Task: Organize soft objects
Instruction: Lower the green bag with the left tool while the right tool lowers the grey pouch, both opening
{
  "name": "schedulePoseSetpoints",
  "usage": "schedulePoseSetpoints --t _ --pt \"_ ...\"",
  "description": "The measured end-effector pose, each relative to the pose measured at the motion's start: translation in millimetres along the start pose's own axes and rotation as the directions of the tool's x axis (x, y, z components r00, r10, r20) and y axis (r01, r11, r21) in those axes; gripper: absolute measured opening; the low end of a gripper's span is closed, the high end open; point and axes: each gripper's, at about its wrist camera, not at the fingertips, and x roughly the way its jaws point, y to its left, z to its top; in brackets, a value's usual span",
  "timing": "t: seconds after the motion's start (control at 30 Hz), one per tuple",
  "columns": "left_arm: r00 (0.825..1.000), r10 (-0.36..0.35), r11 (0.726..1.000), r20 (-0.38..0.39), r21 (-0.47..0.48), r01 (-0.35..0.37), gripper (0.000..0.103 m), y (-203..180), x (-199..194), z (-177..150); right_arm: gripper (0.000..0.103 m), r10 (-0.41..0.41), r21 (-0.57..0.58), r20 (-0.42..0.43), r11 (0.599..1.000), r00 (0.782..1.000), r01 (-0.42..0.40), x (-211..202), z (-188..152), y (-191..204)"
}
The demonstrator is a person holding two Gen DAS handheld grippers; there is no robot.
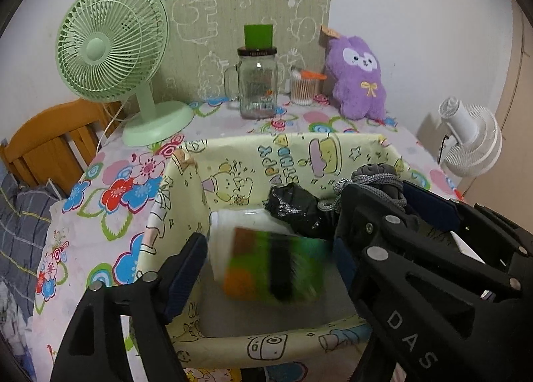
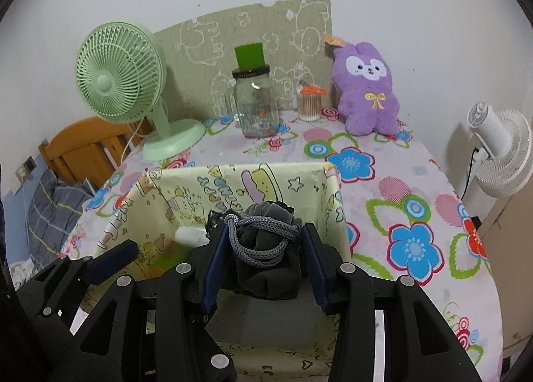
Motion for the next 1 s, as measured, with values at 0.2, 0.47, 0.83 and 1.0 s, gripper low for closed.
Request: schedulePoseSetpoints --t 0.2,0.47,0.83,1.0 --pt "1.0 0.006 1.0 -0.007 0.005 -0.006 0.089 -1 4 0 0.048 0.005 -0.009 0.006 1.0 1.0 -0.005 4 -2 -2" --pt "1.0 -0.023 1.0 -0.011 0.002 0.023 0.093 1 -1 0 0.069 0.062 -0.018 0.009 0.998 0.998 -0.062 0 0 -1" --pt "0.999 -0.04 0.999 0.029 0.002 0.04 0.093 1 -23 -1 0.083 0.04 -0.024 0.032 0.999 0.999 -0.039 -20 1 4" --pt "0.997 -0.047 0.999 0.057 0.006 0.046 0.094 -1 -36 -1 0.087 0.032 -0.023 0.052 0.999 0.998 -0.031 -34 1 6"
